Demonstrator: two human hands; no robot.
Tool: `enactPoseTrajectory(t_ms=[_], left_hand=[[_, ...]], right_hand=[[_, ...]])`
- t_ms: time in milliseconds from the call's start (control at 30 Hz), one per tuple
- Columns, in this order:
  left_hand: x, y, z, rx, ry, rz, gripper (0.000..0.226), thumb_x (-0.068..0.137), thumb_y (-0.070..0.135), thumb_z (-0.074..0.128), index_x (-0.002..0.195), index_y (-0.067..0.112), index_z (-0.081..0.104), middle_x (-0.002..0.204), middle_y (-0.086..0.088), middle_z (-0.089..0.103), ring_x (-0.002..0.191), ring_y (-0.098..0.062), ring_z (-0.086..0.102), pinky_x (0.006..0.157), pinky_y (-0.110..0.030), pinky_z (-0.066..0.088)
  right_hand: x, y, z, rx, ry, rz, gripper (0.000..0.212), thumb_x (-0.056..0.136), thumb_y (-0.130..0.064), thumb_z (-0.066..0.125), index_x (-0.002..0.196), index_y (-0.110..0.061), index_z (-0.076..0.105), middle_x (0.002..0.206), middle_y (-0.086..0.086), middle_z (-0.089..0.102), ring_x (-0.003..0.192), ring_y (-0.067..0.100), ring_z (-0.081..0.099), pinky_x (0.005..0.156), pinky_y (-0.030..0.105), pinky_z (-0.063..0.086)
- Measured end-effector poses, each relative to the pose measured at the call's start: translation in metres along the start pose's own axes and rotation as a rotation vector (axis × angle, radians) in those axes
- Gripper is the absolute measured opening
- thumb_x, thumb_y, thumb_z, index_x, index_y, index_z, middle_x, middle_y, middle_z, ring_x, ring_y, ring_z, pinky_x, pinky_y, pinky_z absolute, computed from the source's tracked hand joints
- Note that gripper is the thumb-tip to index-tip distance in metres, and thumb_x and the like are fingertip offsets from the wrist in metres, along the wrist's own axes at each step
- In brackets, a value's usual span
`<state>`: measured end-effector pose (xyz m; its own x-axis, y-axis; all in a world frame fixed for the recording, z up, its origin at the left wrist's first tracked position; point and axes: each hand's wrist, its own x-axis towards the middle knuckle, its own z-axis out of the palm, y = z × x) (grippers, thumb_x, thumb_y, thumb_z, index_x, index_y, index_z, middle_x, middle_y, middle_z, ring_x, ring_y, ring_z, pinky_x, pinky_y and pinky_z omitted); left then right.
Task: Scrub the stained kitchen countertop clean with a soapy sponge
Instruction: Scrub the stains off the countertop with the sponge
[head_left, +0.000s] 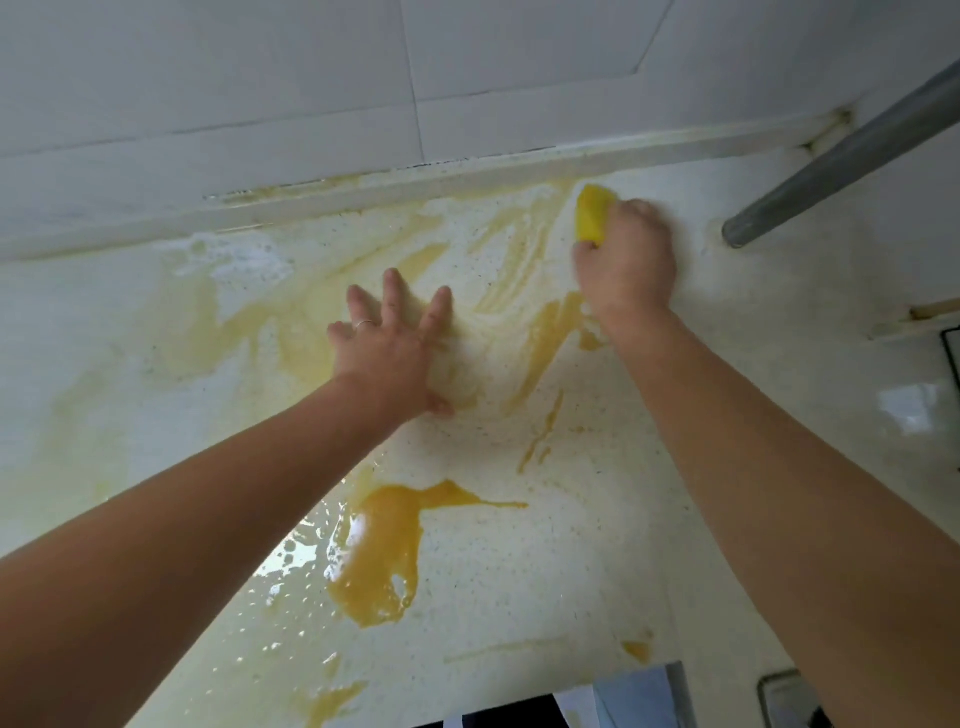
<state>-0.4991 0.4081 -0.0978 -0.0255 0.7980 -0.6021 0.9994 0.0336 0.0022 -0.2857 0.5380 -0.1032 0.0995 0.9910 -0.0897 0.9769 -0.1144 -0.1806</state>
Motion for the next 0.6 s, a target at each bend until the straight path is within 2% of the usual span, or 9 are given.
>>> enactPoseTrajectory(t_ms=[100,167,233,267,367,433,467,533,600], left_hand=[[0.007,-0.007,0.003,-0.064,-0.013,0.024,0.139,0.067,0.076,0.077,0.155,0.046,-0.025,0.163,-0.013,-0.035,0.149,-0.058,-0.018,0.111,-0.078,0.026],[0.007,-0.012,0.004,-0.094,-0.019,0.036,0.137,0.066,0.077,0.076,0.155,0.049,-0.025,0.162,-0.009,-0.039,0.149,-0.054,-0.023,0.111,-0.081,0.020],[0.008,-0.020,0.011,-0.072,0.009,0.049,0.133,0.066,0.087,0.066,0.153,0.049,-0.028,0.161,-0.006,-0.042,0.150,-0.050,-0.026,0.111,-0.082,0.016],[0.006,-0.024,0.015,-0.043,0.031,0.063,0.129,0.067,0.095,0.054,0.152,0.048,-0.032,0.160,-0.006,-0.043,0.150,-0.048,-0.027,0.112,-0.082,0.014],[0.001,-0.031,0.031,0.041,0.123,0.085,0.114,0.072,0.102,0.017,0.152,0.041,-0.037,0.161,-0.006,-0.043,0.150,-0.045,-0.030,0.112,-0.081,0.010],[0.001,-0.029,0.039,0.075,0.186,0.083,0.106,0.079,0.098,0.008,0.154,0.035,-0.034,0.163,-0.010,-0.040,0.150,-0.046,-0.028,0.111,-0.082,0.008],[0.002,-0.029,0.042,0.077,0.214,0.082,0.104,0.082,0.095,0.007,0.156,0.033,-0.032,0.164,-0.011,-0.038,0.151,-0.047,-0.027,0.111,-0.082,0.007],[0.004,-0.027,0.049,0.051,0.262,0.085,0.098,0.088,0.090,0.009,0.159,0.032,-0.026,0.166,-0.012,-0.032,0.152,-0.046,-0.025,0.112,-0.082,0.005],[0.004,-0.029,0.054,0.028,0.314,0.083,0.091,0.093,0.085,0.011,0.161,0.033,-0.020,0.168,-0.011,-0.027,0.154,-0.043,-0.022,0.113,-0.081,0.005]], right_hand=[[0.022,0.050,-0.013,0.052,0.138,0.067,0.037,0.090,-0.014,0.050,0.124,-0.003,0.056,0.135,0.018,0.051,0.122,0.037,0.051,0.102,0.041,0.040],[0.029,0.065,-0.005,0.085,0.103,0.113,0.040,0.093,-0.009,0.049,0.131,0.000,0.051,0.145,0.021,0.043,0.133,0.037,0.044,0.112,0.039,0.034],[0.032,0.048,0.012,0.109,0.073,0.122,0.047,0.095,-0.007,0.046,0.142,-0.001,0.044,0.156,0.021,0.031,0.144,0.034,0.032,0.117,0.033,0.026],[0.029,0.033,0.020,0.134,0.069,0.118,0.051,0.095,-0.006,0.045,0.146,-0.003,0.042,0.160,0.019,0.024,0.147,0.031,0.027,0.118,0.030,0.023],[0.008,-0.014,0.044,0.190,0.068,-0.090,0.053,0.092,-0.002,0.046,0.144,-0.012,0.049,0.163,0.012,0.025,0.150,0.030,0.023,0.119,0.031,0.023],[-0.013,-0.029,0.052,0.223,0.059,-0.321,0.051,0.088,0.006,0.048,0.134,-0.010,0.059,0.157,0.009,0.038,0.146,0.035,0.028,0.119,0.040,0.030],[-0.023,-0.028,0.053,0.253,0.058,-0.422,0.051,0.086,0.009,0.048,0.133,-0.008,0.061,0.153,0.009,0.044,0.143,0.035,0.034,0.117,0.041,0.033],[-0.039,-0.015,0.046,0.337,-0.008,-0.513,0.057,0.085,0.007,0.047,0.140,-0.007,0.055,0.150,0.008,0.048,0.141,0.027,0.039,0.118,0.026,0.028],[-0.047,0.006,0.029,0.360,-0.095,-0.497,0.065,0.084,0.002,0.048,0.147,-0.011,0.047,0.152,0.005,0.045,0.141,0.018,0.038,0.115,0.013,0.020]])
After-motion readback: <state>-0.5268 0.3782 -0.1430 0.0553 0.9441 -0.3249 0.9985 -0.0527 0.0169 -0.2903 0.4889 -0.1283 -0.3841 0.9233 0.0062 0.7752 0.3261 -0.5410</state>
